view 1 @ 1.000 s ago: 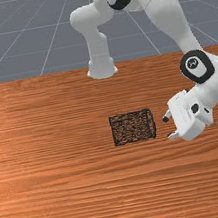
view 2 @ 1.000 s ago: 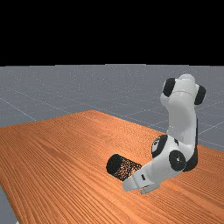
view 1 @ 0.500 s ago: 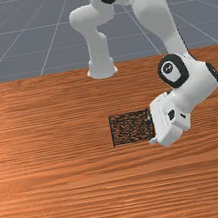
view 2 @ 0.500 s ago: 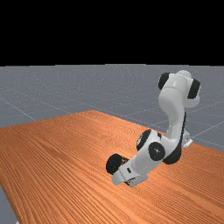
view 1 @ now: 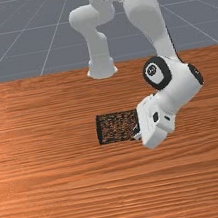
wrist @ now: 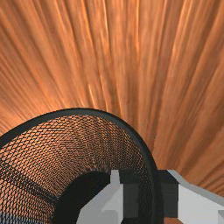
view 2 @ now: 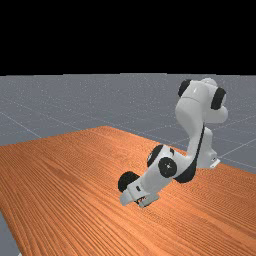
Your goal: Rotate the holder till the hole upward
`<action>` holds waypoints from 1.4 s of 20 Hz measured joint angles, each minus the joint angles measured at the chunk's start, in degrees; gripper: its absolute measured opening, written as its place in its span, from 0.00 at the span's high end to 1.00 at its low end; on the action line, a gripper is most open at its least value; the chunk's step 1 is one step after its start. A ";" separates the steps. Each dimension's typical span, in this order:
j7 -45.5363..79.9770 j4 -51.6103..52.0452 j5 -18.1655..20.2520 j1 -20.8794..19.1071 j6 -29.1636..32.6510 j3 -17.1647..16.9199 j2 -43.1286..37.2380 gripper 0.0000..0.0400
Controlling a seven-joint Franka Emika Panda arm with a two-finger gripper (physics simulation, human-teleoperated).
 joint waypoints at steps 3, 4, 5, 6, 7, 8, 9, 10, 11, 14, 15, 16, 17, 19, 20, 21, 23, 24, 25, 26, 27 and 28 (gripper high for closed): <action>-1.06 -1.91 -1.37 0.15 1.43 -0.25 -1.37 0.92; -1.28 -2.22 -1.54 0.22 1.41 -0.28 -1.82 0.92; -3.48 -3.06 2.71 -2.16 2.50 1.94 -3.33 0.92; -6.39 -4.51 5.34 -3.95 3.93 3.63 -5.04 0.92; -8.37 -5.34 7.06 -4.98 4.28 4.57 -6.45 0.91; -12.74 -6.44 11.22 -7.37 4.97 6.87 -8.16 0.91; -20.25 -7.04 18.78 -11.17 4.09 10.66 -9.69 0.89; -22.79 -7.31 21.25 -12.13 3.06 11.32 -11.23 0.88; -26.75 -7.14 25.56 -13.74 0.80 12.57 -12.48 0.89; -35.00 -9.68 33.60 -16.16 -2.63 13.44 -17.33 0.86; -36.13 -13.25 35.40 -16.41 -1.87 13.22 -19.70 0.86; -37.62 -16.93 37.12 -16.59 -1.16 12.92 -22.08 0.87; -39.18 -20.71 38.78 -16.66 -0.51 12.50 -24.51 0.86; -42.45 -28.19 42.01 -16.38 0.53 11.26 -29.32 0.87; -44.28 -32.02 43.61 -15.99 0.91 10.36 -31.78 0.87; -46.12 -35.78 45.18 -15.46 1.19 9.34 -34.27 0.88; -49.98 -42.91 48.29 -13.99 1.43 6.89 -39.20 0.88; -52.20 -46.25 49.86 -13.10 1.36 5.45 -41.46 0.88; -54.19 -48.97 51.53 -12.40 1.08 4.20 -43.60 0.88; -55.79 -48.08 52.30 -12.69 -1.07 3.34 -43.71 0.89; -58.77 -48.55 53.15 -13.78 -0.01 1.86 -43.63 0.89; -62.96 -46.88 54.60 -16.17 -3.72 1.11 -42.64 0.87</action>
